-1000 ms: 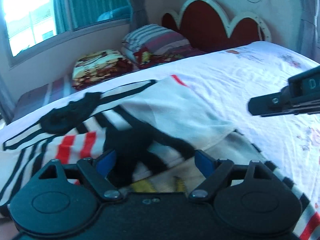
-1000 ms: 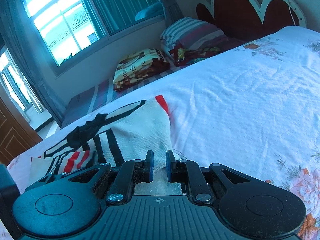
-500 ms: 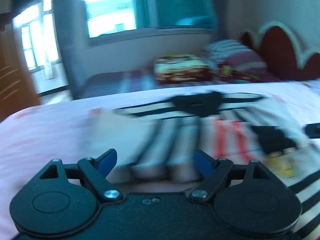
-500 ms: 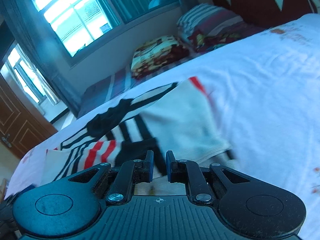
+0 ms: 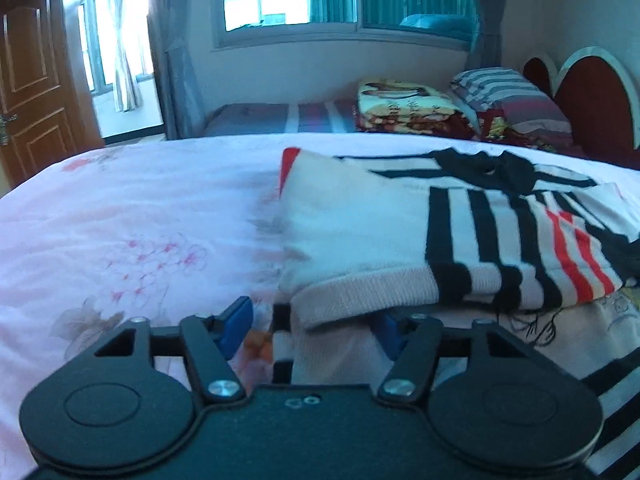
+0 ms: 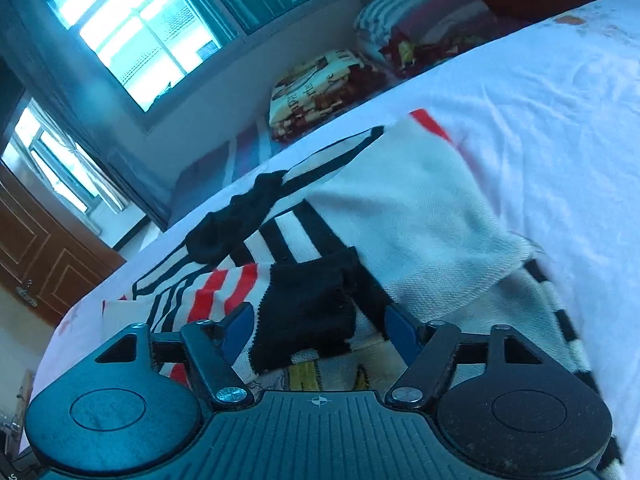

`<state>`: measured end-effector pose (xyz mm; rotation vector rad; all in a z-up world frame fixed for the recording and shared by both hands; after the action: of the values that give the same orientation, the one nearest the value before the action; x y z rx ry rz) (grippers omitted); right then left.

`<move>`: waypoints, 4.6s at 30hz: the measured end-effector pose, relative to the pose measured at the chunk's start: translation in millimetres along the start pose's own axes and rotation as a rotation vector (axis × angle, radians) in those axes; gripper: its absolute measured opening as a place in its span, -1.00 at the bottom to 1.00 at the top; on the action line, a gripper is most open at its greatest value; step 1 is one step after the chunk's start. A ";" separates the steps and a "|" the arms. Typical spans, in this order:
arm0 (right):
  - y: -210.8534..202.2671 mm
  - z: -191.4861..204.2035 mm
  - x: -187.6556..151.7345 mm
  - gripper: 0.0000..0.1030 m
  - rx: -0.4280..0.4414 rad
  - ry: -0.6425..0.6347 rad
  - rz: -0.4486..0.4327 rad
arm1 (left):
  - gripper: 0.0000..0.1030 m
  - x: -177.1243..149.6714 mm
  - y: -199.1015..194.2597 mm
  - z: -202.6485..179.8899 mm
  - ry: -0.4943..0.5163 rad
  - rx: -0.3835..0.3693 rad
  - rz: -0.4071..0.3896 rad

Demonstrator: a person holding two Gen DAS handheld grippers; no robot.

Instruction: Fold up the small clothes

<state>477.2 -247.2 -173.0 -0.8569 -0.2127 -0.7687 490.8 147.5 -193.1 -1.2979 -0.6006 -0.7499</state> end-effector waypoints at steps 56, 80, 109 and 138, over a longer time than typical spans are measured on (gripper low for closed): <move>113.8 95.9 -3.2 -0.84 0.010 -0.468 0.052 | 0.53 71.0 103.7 14.8 0.021 -0.185 0.002; 74.3 97.2 -8.0 -0.83 -0.083 -0.548 -0.064 | 0.62 78.2 60.7 -6.2 0.072 -0.161 -0.063; 29.1 63.0 -40.6 -0.77 -0.112 -0.479 0.058 | 0.90 23.8 34.1 -57.2 0.110 -0.176 0.027; -118.0 9.3 -63.4 -0.05 -0.166 -0.423 0.001 | 0.59 -71.7 -100.5 -9.1 0.016 -0.110 0.126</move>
<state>352.0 -255.4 -125.2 -1.1734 -0.5284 -0.6020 367.4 139.3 -186.8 -1.4158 -0.4654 -0.6962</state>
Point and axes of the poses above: each gripper's, at about its wrist camera, not at the fingertips, and y roughly the way its jaws point, z to its left, x to its top, the point moved 9 cm from there along y, roughly the way its jaws point, and after that the axes turned 10 degrees about y, right-handed, at the moved point
